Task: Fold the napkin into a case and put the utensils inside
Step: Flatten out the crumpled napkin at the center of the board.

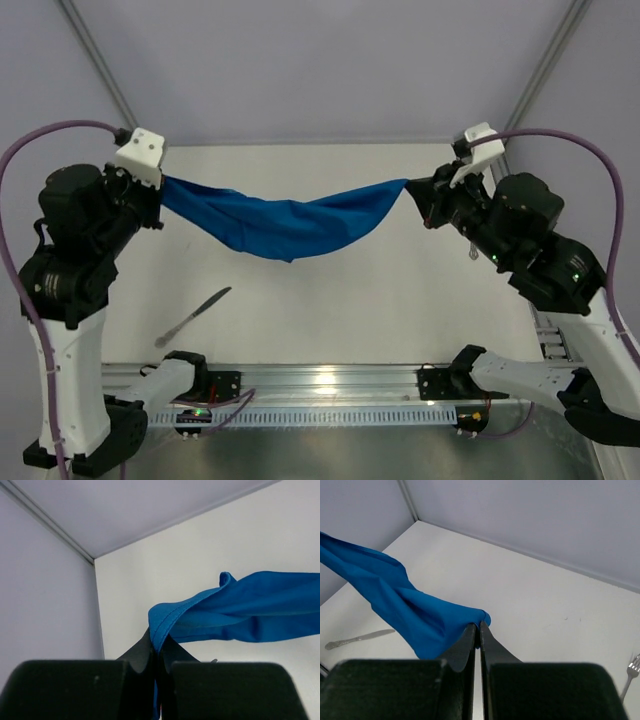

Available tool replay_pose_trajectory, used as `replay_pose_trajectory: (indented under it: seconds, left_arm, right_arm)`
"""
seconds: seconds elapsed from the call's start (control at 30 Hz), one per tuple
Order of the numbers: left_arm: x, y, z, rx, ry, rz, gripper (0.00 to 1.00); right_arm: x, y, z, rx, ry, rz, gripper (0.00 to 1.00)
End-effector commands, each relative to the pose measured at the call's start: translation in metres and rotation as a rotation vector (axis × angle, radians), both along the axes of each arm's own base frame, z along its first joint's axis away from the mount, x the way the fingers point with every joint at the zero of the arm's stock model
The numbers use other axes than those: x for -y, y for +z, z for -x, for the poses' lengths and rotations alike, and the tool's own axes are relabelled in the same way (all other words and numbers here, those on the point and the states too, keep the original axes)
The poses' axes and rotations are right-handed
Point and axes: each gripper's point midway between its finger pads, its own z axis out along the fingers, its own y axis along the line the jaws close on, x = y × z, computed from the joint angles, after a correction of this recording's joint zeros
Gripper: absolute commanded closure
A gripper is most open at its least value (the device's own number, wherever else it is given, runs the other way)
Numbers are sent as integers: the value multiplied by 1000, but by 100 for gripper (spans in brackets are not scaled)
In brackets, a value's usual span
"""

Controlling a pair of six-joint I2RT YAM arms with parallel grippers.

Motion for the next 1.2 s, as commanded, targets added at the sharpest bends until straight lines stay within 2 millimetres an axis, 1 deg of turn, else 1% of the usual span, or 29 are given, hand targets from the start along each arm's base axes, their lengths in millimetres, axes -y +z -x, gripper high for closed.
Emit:
replay_pose_trajectory:
  seconds: [0.0,0.13,0.27,0.3,0.37,0.4,0.43,0.47,0.5,0.53,0.57,0.6,0.63,0.67,0.7,0.73,0.77,0.8,0.83,0.87,0.9,0.93,0.97,1.0,1.03,1.07,1.1,1.13,1.17]
  left_arm:
    - [-9,7,20,8,35,0,100]
    - [-8,9,15,28,48,24,100]
    - [1,2,-32,8,56,51,100]
    - [8,-11,-64,-29,47,53,100]
    - [16,-17,-99,-60,53,71,100]
    - [22,-49,-137,-151,67,64,100]
    - [24,-41,-157,-133,83,75,100]
    - [26,-51,-177,-156,97,74,98]
    - [26,-63,-196,-180,125,55,96]
    - [32,-109,-227,-284,135,20,92]
    - [34,-104,-244,-262,137,2,75]
    - [39,-118,-256,-288,132,-28,58]
    - [42,-158,-274,-366,141,-77,41]
    - [44,-169,-276,-401,122,-111,21]
    - [49,-174,-277,-413,101,-121,15]
    - [62,-186,-273,-449,44,-114,9]
    - [68,-175,-266,-427,13,-96,2]
    - [74,-198,-252,-491,-31,-99,2]
    - [87,-198,-239,-498,-99,-79,3]
    - [89,-173,-220,-443,-128,-76,3]
    - [91,-172,-208,-431,-166,-112,3]
    - [91,-201,-183,-512,-196,-155,4]
    - [98,-189,-159,-491,-240,-181,9]
    - [97,-198,-137,-540,-267,-207,13]
    - [94,-225,-111,-626,-304,-246,24]
    - [99,-235,-89,-672,-347,-266,30]
    - [99,-234,-67,-684,-387,-273,35]
    - [90,-262,-35,-792,-422,-329,41]
    - [91,-272,-18,-817,-459,-371,42]
  right_arm:
    - [22,-6,22,-29,0,36,96]
    - [22,-4,35,-25,46,7,96]
    - [5,-21,21,-50,61,25,96]
    - [-6,-40,9,-87,58,67,96]
    - [-18,-58,-9,-121,67,88,96]
    - [-32,-81,-25,-173,83,108,96]
    - [-29,-92,-39,-216,64,79,96]
    - [-37,-114,-46,-275,93,78,96]
    - [-48,-122,-52,-298,145,43,96]
    - [-47,-147,-71,-362,118,50,96]
    - [-49,-165,-78,-404,106,55,96]
    - [-53,-175,-86,-426,117,49,96]
    - [-59,-198,-94,-484,124,58,96]
    - [-59,-215,-98,-533,122,37,96]
    - [-69,-219,-99,-545,171,9,96]
    - [-72,-227,-101,-566,180,0,96]
    - [-75,-243,-104,-604,181,4,96]
    - [-77,-248,-107,-611,185,2,96]
    - [-80,-254,-107,-625,198,1,96]
    - [-82,-264,-108,-648,203,4,96]
    - [-84,-266,-109,-653,208,-2,96]
    - [-86,-269,-108,-661,219,-4,96]
    - [-85,-272,-108,-668,217,-4,96]
    - [-85,-272,-110,-664,214,-9,96]
    - [-83,-272,-111,-660,205,-10,96]
    - [-81,-273,-112,-657,194,-10,96]
    - [-78,-272,-115,-649,186,-17,96]
    - [-77,-271,-117,-647,181,-21,96]
    - [-76,-271,-118,-646,185,-24,96]
